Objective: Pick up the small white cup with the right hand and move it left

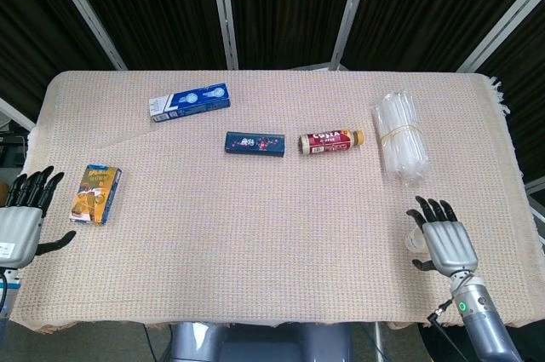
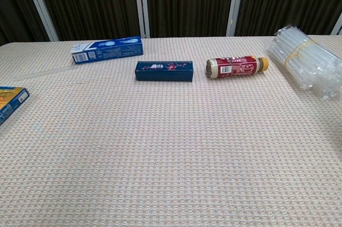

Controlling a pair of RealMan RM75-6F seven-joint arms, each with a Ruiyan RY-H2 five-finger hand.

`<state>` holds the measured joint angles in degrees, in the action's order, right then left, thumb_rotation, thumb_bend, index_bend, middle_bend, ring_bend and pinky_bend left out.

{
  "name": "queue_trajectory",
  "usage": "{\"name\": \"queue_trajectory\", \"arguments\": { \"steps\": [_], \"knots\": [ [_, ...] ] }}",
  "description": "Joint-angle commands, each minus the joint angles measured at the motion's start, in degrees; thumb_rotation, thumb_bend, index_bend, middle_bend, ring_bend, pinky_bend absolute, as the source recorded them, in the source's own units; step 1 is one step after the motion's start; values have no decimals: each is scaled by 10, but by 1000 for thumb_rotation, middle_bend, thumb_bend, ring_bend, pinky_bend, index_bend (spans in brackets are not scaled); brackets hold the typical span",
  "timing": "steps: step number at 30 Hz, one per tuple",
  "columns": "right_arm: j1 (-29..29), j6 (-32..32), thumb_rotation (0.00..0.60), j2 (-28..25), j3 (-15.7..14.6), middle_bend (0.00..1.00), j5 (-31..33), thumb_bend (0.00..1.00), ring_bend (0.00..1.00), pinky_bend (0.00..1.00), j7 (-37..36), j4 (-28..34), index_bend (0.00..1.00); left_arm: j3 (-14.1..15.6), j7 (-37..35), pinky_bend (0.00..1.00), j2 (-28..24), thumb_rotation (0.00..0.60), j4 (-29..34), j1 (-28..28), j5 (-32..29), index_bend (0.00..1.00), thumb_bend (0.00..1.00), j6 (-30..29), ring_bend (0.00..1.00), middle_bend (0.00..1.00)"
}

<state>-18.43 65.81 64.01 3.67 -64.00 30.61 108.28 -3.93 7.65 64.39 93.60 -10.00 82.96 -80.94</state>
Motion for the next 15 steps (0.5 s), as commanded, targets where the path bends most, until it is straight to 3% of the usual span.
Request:
{"name": "queue_trajectory", "arguments": {
  "steps": [1, 7, 15],
  "knots": [
    [-13, -4, 600, 14, 3, 0, 22, 58, 0, 0, 22, -12, 207, 0, 0, 0, 0, 600, 0, 0, 0, 0, 112, 0, 0, 0],
    [-32, -17, 600, 25, 1, 0, 85, 62, 0, 0, 65, -25, 232, 0, 0, 0, 0, 600, 0, 0, -1, 0, 112, 0, 0, 0],
    [-42, -6, 600, 36, -8, 0, 104, 89, 0, 0, 90, -36, 296, 0, 1, 0, 0, 600, 0, 0, -1, 0, 112, 0, 0, 0]
  ]
}}
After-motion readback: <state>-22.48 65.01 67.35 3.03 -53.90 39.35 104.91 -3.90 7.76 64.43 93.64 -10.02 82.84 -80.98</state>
